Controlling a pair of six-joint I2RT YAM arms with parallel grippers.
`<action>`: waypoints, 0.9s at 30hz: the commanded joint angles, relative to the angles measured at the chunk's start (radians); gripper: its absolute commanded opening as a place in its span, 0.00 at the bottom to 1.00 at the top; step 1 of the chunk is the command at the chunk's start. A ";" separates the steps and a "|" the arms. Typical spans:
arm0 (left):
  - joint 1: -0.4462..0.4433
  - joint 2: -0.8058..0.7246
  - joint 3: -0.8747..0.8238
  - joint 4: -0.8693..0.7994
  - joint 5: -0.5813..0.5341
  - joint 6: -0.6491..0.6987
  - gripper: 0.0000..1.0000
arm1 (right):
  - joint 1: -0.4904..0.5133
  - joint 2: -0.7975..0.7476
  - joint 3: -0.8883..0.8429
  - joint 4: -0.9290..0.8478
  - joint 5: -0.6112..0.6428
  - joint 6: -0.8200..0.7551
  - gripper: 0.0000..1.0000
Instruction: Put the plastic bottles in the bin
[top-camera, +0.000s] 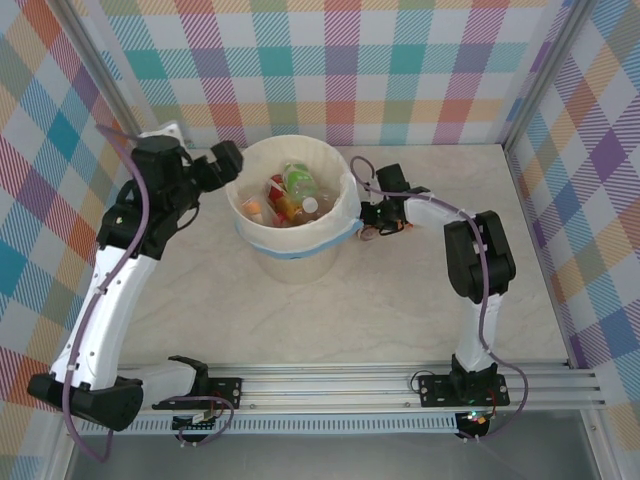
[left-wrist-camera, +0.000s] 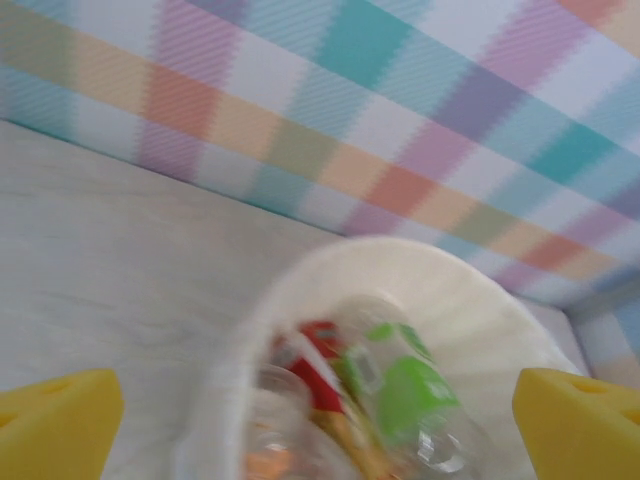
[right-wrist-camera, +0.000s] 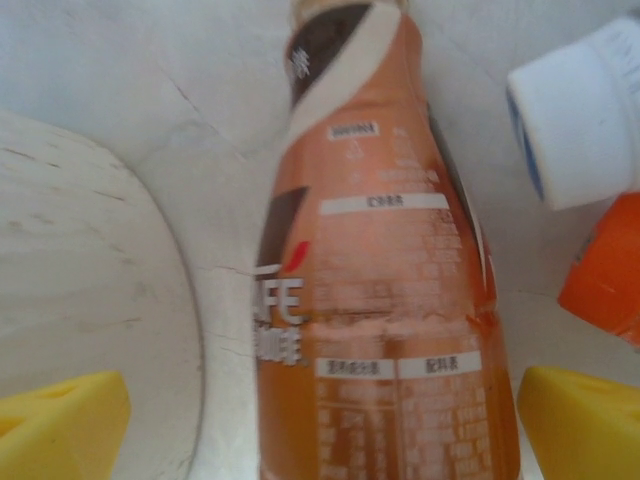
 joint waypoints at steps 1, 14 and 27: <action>0.096 -0.042 -0.046 -0.055 -0.173 -0.055 1.00 | 0.012 0.036 0.043 -0.046 0.081 0.022 0.94; 0.234 -0.052 -0.351 0.043 -0.062 -0.181 1.00 | 0.013 -0.170 -0.111 0.070 0.107 0.089 0.61; 0.235 -0.024 -0.520 0.124 0.066 -0.253 1.00 | 0.036 -0.687 -0.130 0.118 0.075 0.113 0.60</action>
